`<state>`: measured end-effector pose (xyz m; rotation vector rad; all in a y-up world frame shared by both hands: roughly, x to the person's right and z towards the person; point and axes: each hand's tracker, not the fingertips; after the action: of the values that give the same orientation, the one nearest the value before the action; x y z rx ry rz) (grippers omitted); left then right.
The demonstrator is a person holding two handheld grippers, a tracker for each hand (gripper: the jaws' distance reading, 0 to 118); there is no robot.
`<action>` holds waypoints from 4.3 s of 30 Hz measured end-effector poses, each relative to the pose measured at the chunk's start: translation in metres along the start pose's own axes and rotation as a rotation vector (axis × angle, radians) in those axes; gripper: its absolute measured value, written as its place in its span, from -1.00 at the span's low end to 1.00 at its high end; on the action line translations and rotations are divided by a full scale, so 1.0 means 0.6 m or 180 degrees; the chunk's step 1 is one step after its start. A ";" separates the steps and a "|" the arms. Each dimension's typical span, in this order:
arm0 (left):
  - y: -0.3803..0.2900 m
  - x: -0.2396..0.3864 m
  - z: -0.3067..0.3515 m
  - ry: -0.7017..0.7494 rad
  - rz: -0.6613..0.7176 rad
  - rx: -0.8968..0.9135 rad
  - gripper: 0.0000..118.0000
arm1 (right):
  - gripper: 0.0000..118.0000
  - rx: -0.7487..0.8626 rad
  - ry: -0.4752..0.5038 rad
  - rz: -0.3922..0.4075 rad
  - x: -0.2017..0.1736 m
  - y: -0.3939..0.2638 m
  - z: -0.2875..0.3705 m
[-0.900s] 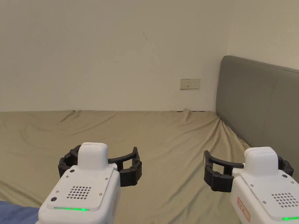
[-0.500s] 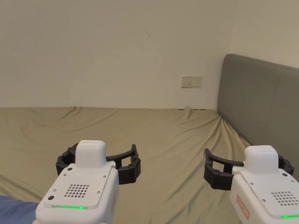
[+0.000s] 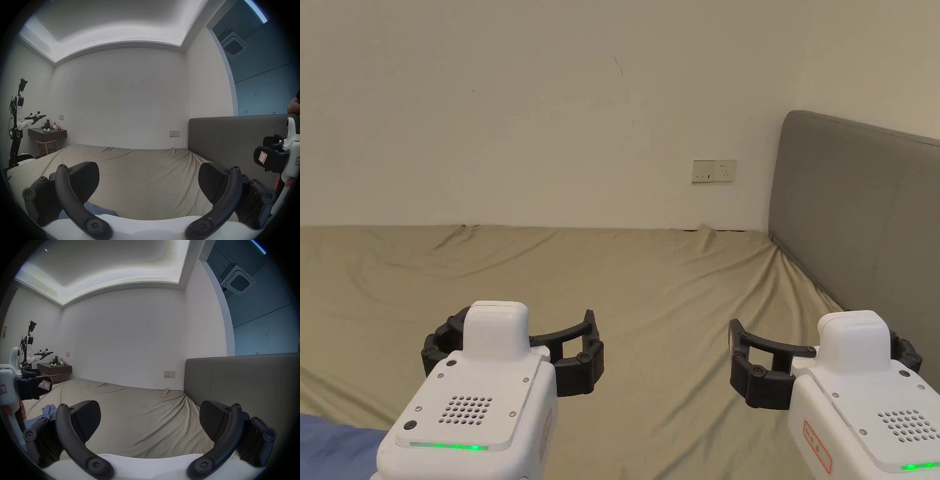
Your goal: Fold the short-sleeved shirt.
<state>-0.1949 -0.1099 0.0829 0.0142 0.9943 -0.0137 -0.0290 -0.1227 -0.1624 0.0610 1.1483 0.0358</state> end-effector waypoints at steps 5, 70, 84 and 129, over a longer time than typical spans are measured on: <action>-0.003 -0.001 0.001 -0.0027 0.0048 -0.0028 1.00 | 1.00 -0.0010 0.0047 0.0002 -0.005 -0.005 0.001; -0.025 -0.204 0.107 0.0947 0.0183 -0.0499 -0.93 | -0.95 -0.0111 0.0974 -0.0209 -0.170 -0.019 -0.048; -0.260 -0.220 -0.096 0.0658 0.0200 -0.2560 1.00 | -0.95 -0.0688 0.0877 -0.0134 -0.175 -0.106 -0.122; -0.265 0.395 -0.209 -0.2407 0.0710 -0.2349 -0.92 | -0.95 -0.0274 -0.0543 -0.0603 0.137 -0.048 0.094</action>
<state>-0.1739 -0.2678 -0.1852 -0.5218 0.1932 0.5182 0.0562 -0.1481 -0.2161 -0.1193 0.9767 -0.0868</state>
